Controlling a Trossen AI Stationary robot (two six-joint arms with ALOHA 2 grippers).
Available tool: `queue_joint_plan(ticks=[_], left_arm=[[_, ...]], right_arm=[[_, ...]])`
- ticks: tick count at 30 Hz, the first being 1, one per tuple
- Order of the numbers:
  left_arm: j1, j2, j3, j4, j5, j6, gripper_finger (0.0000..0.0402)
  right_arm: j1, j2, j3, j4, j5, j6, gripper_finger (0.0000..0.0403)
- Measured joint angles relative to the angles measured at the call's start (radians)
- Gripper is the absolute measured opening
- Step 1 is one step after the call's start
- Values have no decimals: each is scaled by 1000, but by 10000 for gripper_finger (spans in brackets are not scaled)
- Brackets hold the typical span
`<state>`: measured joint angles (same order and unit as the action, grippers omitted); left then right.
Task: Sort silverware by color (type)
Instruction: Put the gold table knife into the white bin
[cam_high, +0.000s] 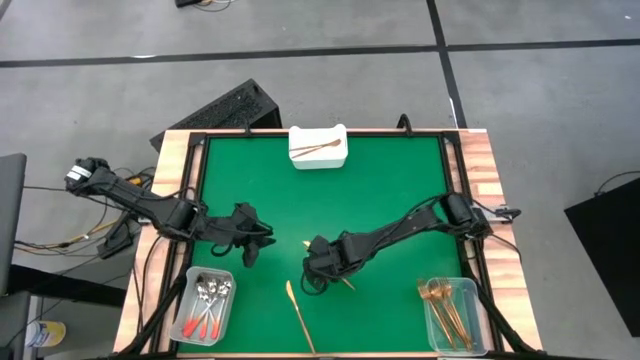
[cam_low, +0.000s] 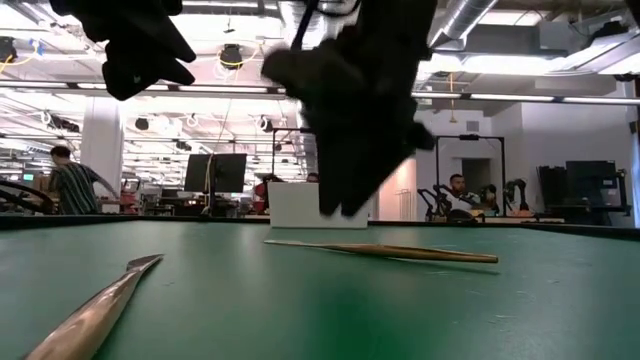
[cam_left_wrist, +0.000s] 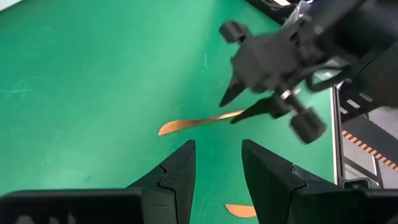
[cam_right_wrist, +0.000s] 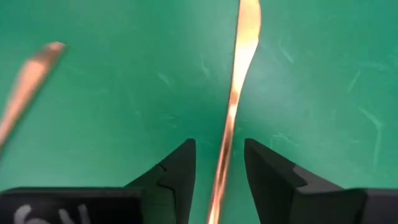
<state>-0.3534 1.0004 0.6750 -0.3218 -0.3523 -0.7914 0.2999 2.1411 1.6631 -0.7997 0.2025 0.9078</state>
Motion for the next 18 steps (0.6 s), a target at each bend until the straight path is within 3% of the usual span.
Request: queue_joint_plan(ticks=[6,13,18], left_arm=[[1,0,0,3,-11,-14,116],[-2,0,0,37,-10,-32,116],[-2,0,0,36,-11,-32,116]], right_arm=[[-13,75,5,-3,-68,-15,130],[-23,110,8,-34,-135,-22,16],[-40,75,3,-47,-152,2,7]])
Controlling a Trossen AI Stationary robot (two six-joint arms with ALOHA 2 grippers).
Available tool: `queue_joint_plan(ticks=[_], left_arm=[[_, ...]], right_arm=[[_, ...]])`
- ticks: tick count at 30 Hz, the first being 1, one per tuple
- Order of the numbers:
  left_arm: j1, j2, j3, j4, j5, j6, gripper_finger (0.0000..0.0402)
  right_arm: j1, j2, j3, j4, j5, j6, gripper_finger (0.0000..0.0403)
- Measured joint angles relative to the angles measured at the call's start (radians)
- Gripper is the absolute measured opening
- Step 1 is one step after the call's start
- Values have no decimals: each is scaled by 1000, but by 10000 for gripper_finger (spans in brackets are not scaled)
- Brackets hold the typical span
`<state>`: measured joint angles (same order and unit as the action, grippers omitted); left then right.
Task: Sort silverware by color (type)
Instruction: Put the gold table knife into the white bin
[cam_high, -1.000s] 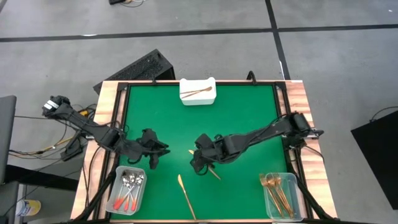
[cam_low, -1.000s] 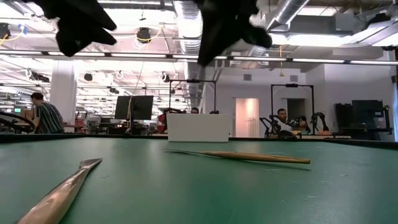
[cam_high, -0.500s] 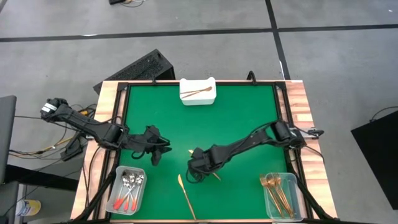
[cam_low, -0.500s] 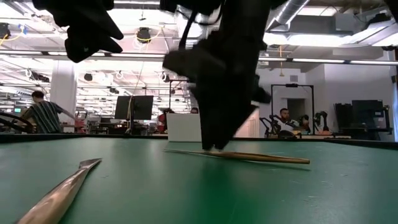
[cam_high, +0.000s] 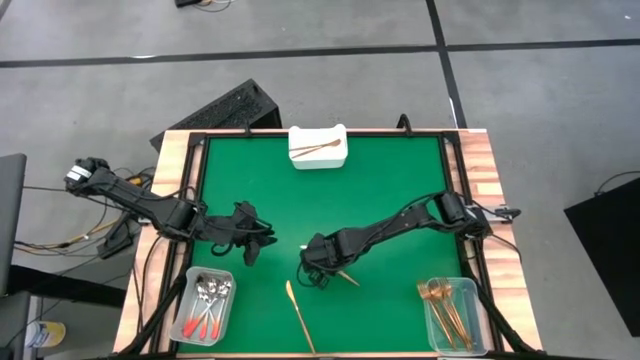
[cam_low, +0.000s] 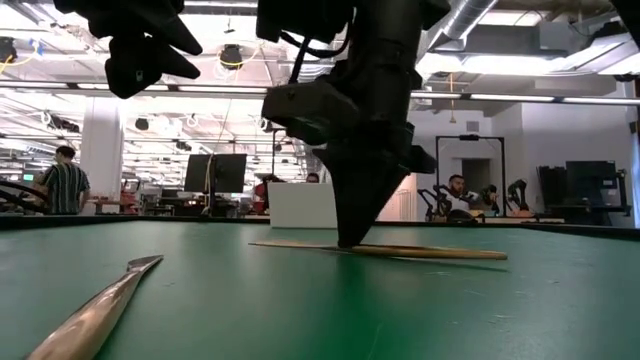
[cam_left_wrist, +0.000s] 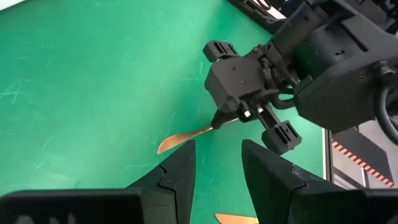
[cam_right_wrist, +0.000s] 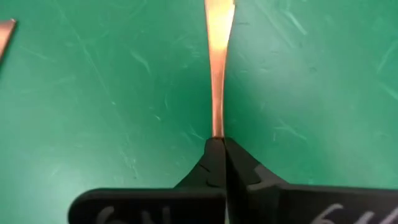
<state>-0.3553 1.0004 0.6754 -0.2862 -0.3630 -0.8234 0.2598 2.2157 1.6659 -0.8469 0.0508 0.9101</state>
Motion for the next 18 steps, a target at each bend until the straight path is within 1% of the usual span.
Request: queue_joint_plan(ticks=[3,5,8,11,15,18], left_arm=[[0,0,0,4,-11,10,116],[0,0,0,21,-17,24,116],[9,0,0,27,-15,50,116],[16,0,0,29,-15,55,116],[25,0,0,38,-15,56,116],[32,0,0,39,-13,71,116]], right_arm=[[-2,-53,-9,-20,34,21,6],[-1,-105,-9,-32,102,50,5],[9,-219,-1,-31,200,62,5],[17,-279,-4,-55,228,62,5],[46,-342,-6,-45,307,99,5],[56,-376,1,-48,310,143,9]])
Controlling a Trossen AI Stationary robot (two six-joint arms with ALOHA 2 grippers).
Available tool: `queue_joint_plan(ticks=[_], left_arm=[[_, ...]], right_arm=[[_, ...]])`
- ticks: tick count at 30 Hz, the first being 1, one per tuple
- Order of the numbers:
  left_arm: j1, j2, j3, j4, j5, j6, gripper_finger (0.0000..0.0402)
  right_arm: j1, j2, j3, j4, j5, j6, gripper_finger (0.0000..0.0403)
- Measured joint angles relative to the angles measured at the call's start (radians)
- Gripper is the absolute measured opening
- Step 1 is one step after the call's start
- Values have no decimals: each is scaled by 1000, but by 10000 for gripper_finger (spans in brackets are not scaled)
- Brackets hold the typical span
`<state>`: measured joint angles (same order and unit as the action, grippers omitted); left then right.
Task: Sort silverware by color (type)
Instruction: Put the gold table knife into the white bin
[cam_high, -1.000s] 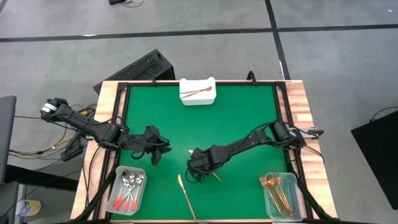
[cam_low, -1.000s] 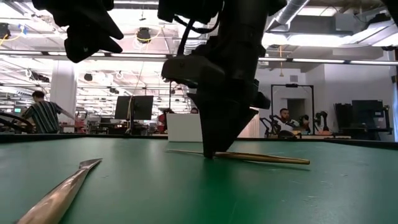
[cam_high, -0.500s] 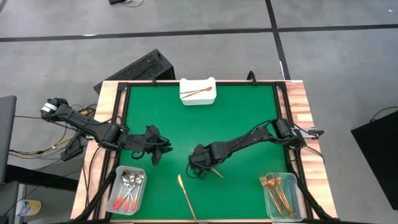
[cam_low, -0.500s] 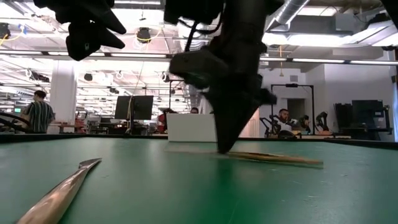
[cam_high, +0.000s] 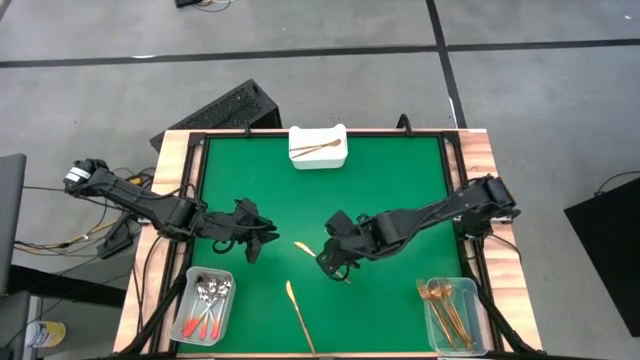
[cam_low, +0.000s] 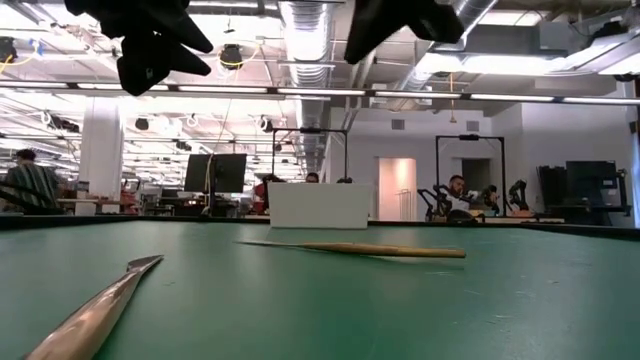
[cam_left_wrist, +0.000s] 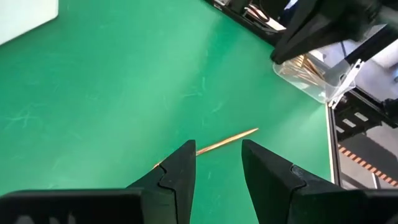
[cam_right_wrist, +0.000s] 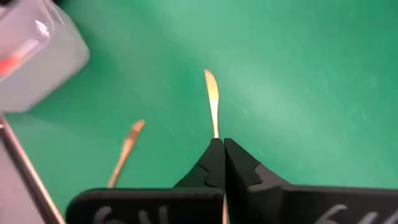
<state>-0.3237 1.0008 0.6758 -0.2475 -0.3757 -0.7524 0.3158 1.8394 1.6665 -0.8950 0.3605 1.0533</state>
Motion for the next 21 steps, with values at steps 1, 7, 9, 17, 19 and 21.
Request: queue_joint_plan(ticks=[1,7,9,17,19,21], left_arm=[[2,0,0,0,2,9,116],[11,0,0,-5,6,65,116],[11,0,0,-5,6,64,116],[10,0,0,-8,40,43,116],[10,0,0,-9,41,35,116],[9,0,0,-8,49,33,116]], right_arm=[[3,5,-1,-12,-9,18,18],[20,101,-1,-28,-93,62,92],[31,154,-3,-22,-127,48,110],[33,329,-3,31,-265,16,132],[30,353,-2,35,-288,23,128],[22,355,-1,29,-325,22,120]])
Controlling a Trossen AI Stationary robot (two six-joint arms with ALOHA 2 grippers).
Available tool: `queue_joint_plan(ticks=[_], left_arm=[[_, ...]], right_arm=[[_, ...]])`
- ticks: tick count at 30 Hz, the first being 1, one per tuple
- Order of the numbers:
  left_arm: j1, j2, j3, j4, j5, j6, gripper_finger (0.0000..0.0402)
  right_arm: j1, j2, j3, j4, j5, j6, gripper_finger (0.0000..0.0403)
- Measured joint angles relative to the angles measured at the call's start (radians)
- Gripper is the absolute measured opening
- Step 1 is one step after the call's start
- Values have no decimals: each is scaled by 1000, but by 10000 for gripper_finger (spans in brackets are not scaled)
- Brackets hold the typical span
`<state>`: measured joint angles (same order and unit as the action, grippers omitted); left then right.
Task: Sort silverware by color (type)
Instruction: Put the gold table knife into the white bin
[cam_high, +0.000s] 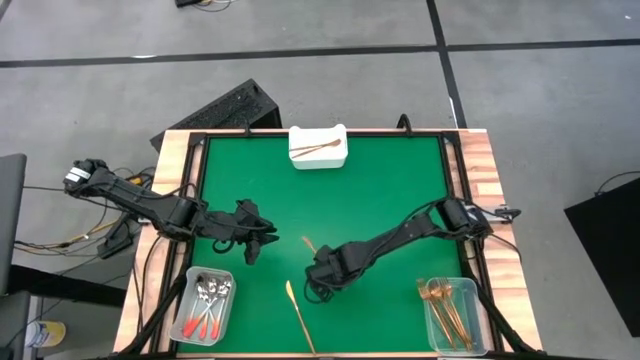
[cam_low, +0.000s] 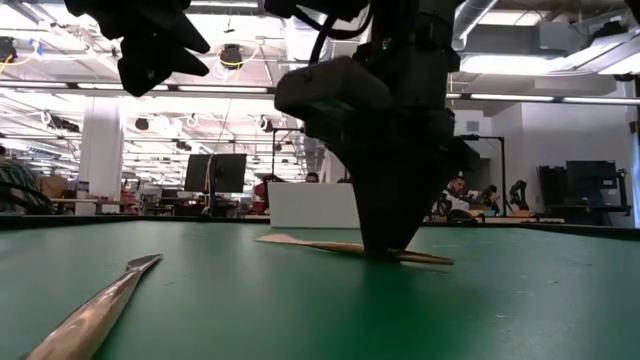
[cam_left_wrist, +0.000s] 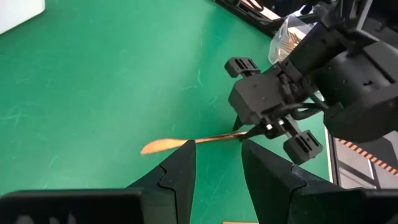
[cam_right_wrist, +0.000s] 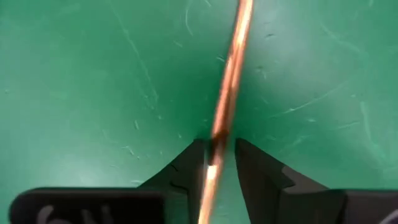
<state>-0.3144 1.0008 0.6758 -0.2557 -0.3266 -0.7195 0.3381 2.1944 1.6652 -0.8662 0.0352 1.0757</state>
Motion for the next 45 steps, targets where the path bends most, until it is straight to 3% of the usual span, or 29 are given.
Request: queue_joint_plan(ticks=[4,10,19,28,33,38,45], left_arm=[[0,0,0,-1,1,1,116],[12,0,0,1,-3,3,116],[13,0,0,0,8,1,116],[13,0,0,1,9,-4,116],[13,0,0,7,19,26,116],[13,29,0,11,34,75,116],[13,250,0,214,49,53,116]], right_arm=[[-14,1,0,-32,-27,-1,92],[-49,-10,1,-76,-63,-12,12],[-64,-40,-2,-48,-114,-37,6],[-58,-206,-2,16,-60,-51,6],[-21,-297,-4,50,20,19,6],[56,-290,-10,26,187,234,17],[109,-275,-9,-16,425,593,22]])
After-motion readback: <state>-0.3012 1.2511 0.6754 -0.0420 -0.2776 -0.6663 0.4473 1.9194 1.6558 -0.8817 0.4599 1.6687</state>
